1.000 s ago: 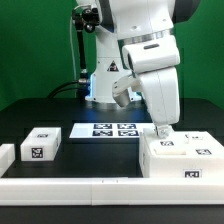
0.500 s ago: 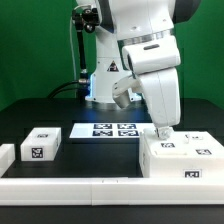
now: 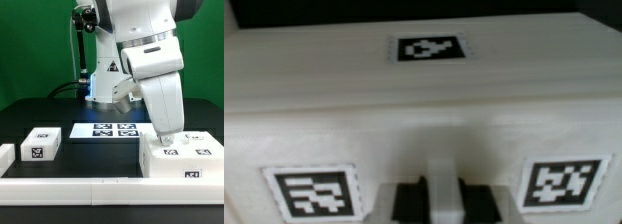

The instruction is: Assemble cabinet

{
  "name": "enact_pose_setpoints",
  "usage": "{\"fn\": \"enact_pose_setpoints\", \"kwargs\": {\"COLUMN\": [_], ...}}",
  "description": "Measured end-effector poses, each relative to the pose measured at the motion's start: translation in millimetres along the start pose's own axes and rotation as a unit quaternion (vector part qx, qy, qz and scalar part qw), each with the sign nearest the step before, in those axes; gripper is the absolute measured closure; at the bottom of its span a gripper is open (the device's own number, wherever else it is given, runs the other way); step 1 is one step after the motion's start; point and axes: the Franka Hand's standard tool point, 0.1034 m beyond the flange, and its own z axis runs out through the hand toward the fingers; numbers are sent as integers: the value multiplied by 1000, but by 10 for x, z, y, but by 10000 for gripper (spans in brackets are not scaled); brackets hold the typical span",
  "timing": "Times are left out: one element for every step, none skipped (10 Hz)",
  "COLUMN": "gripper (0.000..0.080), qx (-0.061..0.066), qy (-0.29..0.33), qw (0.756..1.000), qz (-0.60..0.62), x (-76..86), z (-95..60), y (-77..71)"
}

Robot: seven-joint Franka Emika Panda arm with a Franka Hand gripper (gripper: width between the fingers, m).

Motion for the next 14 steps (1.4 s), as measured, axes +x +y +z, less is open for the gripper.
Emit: {"fn": "enact_pose_setpoints", "kwargs": {"gripper": [737, 737, 638, 498, 363, 363, 206, 165, 165, 152, 152, 152, 150, 150], "qx": [0, 0, 0, -1, -8, -19, -33, -27, -27, -26, -26, -37, -67, -82], "qy": [0, 0, 0, 0, -4, -12, -19, -19, -17, -17, -17, -16, -16, -16], "qw": [1000, 1000, 1000, 1000, 1000, 1000, 999, 999, 999, 999, 1000, 999, 997, 996], "qz": [-3, -3, -3, -3, 2, 3, 7, 4, 5, 5, 5, 11, 22, 36], "x": [-1, -2, -1, -2, 11, 16, 18, 15, 12, 13, 13, 11, -3, 1], "z": [-1, -2, 0, -6, -91, -207, -269, -236, -220, -219, -215, -224, -243, -224], "y": [0, 1, -1, 2, 1, -66, -165, -200, -181, -184, -186, -184, -282, -456]}}
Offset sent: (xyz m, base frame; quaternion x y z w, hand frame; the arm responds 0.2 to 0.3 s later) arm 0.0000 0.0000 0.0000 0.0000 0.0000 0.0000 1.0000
